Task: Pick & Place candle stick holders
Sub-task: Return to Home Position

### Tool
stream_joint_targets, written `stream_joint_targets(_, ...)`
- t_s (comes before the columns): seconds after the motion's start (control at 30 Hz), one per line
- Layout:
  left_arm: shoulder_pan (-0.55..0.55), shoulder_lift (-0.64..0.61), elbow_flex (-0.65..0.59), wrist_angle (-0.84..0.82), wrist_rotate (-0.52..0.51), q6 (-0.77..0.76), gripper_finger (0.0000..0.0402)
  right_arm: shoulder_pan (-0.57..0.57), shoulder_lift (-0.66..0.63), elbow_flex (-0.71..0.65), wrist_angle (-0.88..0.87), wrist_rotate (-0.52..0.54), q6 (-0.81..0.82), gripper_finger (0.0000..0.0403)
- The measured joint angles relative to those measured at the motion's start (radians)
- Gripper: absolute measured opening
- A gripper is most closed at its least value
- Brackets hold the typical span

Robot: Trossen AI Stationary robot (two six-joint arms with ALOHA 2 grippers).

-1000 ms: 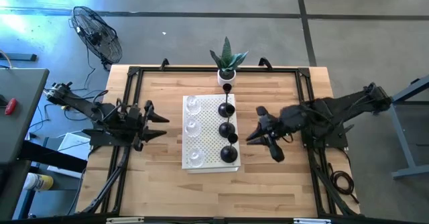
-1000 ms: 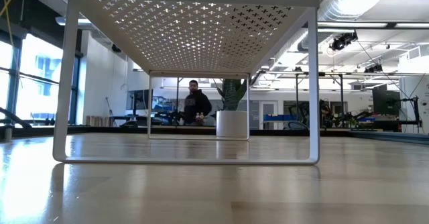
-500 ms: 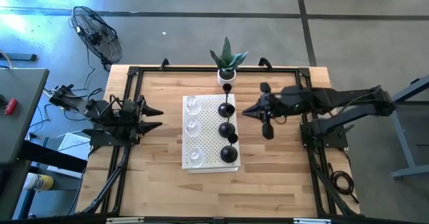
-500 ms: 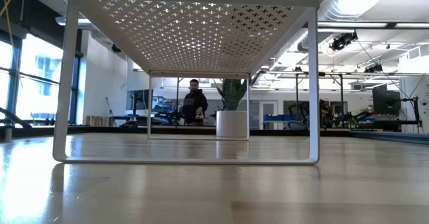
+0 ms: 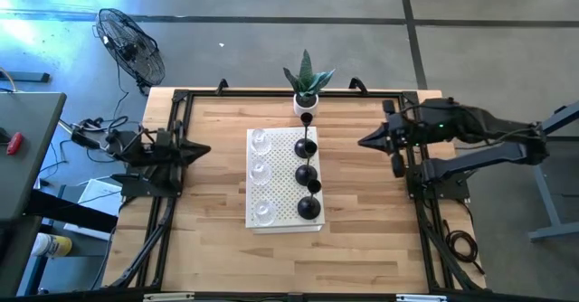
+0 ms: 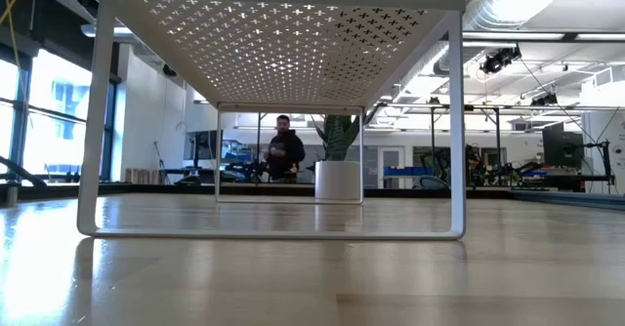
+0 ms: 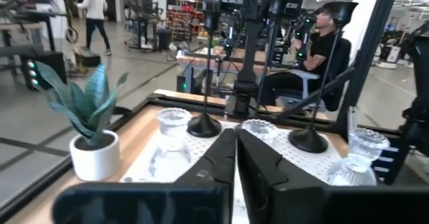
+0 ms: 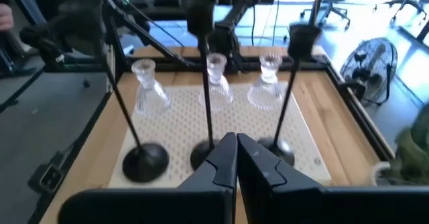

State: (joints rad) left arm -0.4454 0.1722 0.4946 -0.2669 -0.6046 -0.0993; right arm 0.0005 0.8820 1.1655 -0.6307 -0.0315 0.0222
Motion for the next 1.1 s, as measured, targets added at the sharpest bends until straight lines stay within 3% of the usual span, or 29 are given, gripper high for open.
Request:
stream_joint_targets(0.27, 0.0, -0.041, 0.0, -0.059, -0.035, 0.016, 0.0006, 0.0, -0.076, -0.002, -0.108, -0.002, 0.023, 0.0)
stream_joint_targets(0.6, 0.0, -0.043, 0.0, -0.169, -0.004, -0.09, 0.0002, 0.0, -0.142, -0.003, -0.246, -0.014, 0.072, 0.0)
stream_joint_targets(0.9, 0.0, -0.045, 0.142, -0.33, -0.009, -0.1, 0.0001, 0.0, -0.347, -0.004, -0.323, -0.043, 0.16, 0.0)
stream_joint_targets(1.1, 0.0, -0.052, 0.185, -0.438, 0.023, -0.115, 0.0, 0.0, -0.517, -0.087, -0.22, -0.033, 0.159, 0.0)
